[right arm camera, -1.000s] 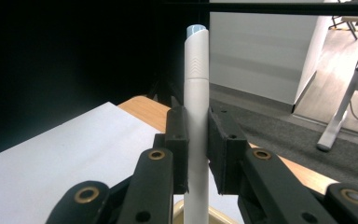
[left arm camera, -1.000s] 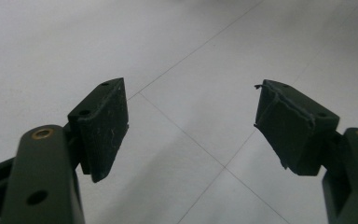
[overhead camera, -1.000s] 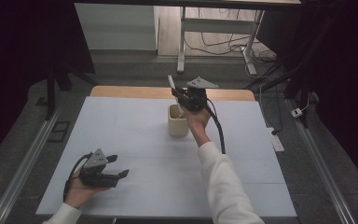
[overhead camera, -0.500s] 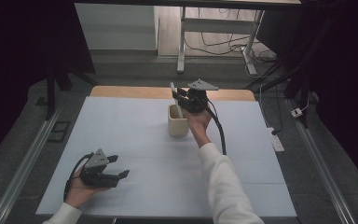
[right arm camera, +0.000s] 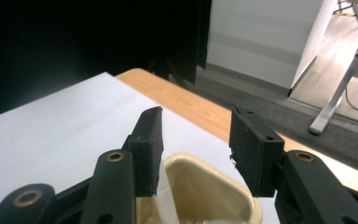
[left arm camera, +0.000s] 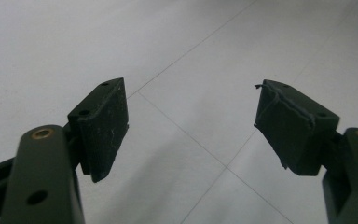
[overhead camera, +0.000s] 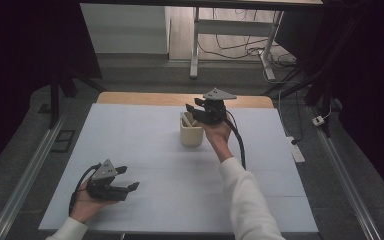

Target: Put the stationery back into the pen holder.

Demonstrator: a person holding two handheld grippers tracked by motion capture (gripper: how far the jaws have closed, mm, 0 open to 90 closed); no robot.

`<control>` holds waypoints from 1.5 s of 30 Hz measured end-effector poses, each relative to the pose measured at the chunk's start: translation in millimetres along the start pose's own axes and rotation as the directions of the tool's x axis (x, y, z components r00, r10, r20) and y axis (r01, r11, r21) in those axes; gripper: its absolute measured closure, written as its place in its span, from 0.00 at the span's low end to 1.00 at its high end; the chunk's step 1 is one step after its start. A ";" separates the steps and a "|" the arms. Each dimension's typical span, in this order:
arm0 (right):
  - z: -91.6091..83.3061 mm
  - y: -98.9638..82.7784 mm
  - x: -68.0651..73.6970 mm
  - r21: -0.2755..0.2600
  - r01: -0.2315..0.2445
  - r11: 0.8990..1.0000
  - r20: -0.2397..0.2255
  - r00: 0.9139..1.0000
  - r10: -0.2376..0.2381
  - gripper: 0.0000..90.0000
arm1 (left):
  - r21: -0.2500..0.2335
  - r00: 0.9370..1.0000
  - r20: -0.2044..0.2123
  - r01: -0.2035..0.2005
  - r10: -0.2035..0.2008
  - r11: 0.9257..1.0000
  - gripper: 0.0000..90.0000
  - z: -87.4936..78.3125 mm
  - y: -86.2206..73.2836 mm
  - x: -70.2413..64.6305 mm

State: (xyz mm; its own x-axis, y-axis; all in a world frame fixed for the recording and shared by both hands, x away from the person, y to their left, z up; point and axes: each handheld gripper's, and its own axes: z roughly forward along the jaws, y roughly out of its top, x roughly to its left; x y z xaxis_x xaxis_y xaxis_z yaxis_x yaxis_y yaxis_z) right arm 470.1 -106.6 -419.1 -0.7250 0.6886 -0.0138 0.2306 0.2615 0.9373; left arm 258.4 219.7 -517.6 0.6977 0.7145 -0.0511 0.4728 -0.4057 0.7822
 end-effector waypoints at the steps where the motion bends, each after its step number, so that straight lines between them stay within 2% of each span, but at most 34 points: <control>1: -1.5 -0.7 -0.4 0.014 -0.001 1.000 -0.001 1.000 0.001 0.60 | -0.001 1.000 -0.001 0.000 0.000 1.000 0.28 0.0 0.0 -0.1; 11: -16.7 -12.3 -11.9 0.033 -0.009 0.999 -0.007 1.000 0.009 0.60 | 0.004 1.000 -0.004 0.006 -0.006 1.000 0.28 0.3 -1.5 1.3; 20: -42.4 -28.9 -19.4 0.028 -0.008 1.000 -0.029 1.000 0.009 0.58 | 0.008 1.000 -0.007 0.026 -0.026 1.000 0.28 1.4 -3.4 4.8; 27: -74.3 -42.7 -21.0 0.018 0.015 1.000 -0.046 0.999 -0.014 0.56 | 0.015 1.000 -0.017 0.020 -0.020 1.000 0.28 1.8 -3.2 2.3; 30: -88.7 -51.0 -19.2 0.034 0.030 0.999 -0.049 0.998 -0.028 0.54 | 0.016 1.000 -0.021 0.014 -0.014 1.000 0.28 2.1 -2.4 1.7; 32: -98.2 -57.5 -17.0 0.041 0.026 0.999 -0.072 0.997 -0.023 0.53 | 0.017 1.000 -0.025 0.012 -0.011 1.000 0.28 2.5 -2.2 1.6; 35: -114.8 -68.7 -11.7 0.062 0.051 0.997 -0.084 0.995 -0.046 0.51 | 0.023 1.000 -0.030 0.008 -0.007 1.000 0.28 4.1 -3.3 1.2; 38: -130.3 -79.3 -9.5 0.093 0.073 0.993 -0.085 0.994 -0.065 0.50 | 0.027 0.999 -0.035 0.003 -0.002 1.000 0.28 4.1 -4.2 0.1; 41: -144.7 -87.1 -10.3 0.106 0.065 0.992 -0.089 0.995 -0.055 0.49 | 0.025 0.999 -0.043 0.008 -0.007 1.000 0.28 3.2 -5.0 0.6; 45: -163.4 -96.5 -12.9 0.112 0.072 0.991 -0.065 0.996 -0.065 0.48 | 0.027 0.999 -0.049 0.006 -0.005 1.000 0.28 3.3 -5.8 -0.5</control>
State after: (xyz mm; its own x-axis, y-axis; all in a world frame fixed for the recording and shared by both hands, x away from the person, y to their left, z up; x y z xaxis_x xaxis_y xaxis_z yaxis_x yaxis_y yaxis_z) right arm 351.1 -251.2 -452.5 -0.7790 0.6249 -0.0518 0.2494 0.3845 0.8888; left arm 257.1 219.7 -524.2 0.6684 0.7434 -0.0245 0.4914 -0.4166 0.7648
